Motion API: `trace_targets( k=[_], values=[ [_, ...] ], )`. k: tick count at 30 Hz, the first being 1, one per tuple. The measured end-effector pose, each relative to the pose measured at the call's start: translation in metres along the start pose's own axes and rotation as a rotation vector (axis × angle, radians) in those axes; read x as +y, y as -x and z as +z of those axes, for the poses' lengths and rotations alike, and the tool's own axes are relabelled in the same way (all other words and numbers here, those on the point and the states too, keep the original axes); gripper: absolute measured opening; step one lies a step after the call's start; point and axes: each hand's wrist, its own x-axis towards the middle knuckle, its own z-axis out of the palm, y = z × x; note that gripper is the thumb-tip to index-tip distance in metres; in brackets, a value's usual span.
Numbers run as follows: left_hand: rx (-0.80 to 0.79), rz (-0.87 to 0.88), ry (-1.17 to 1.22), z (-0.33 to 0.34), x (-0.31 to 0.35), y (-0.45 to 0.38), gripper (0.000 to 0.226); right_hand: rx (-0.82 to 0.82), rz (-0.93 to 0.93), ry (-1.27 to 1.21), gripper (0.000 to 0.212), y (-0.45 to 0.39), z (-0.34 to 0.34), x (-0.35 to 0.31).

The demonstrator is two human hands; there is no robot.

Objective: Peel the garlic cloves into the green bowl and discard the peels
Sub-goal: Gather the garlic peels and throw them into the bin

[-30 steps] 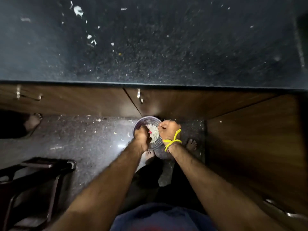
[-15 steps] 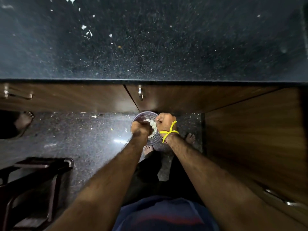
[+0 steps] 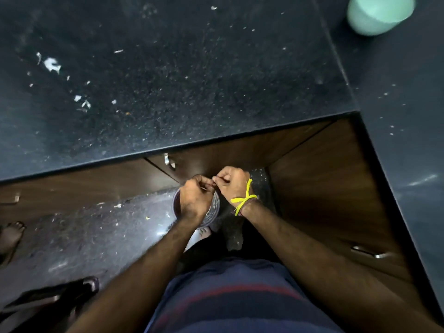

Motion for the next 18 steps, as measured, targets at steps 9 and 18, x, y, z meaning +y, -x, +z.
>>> trace_targets(
  k=[9,18],
  values=[
    [-0.037,0.456,-0.045,0.047,0.124,-0.003,0.005,0.429,0.008,-0.145,0.019,-0.016,-0.132,0.01],
    [-0.002,0.712,-0.123,0.119,0.26,-0.049,0.004,0.701,-0.043,-0.3,0.02,-0.093,-0.265,0.025]
  ],
)
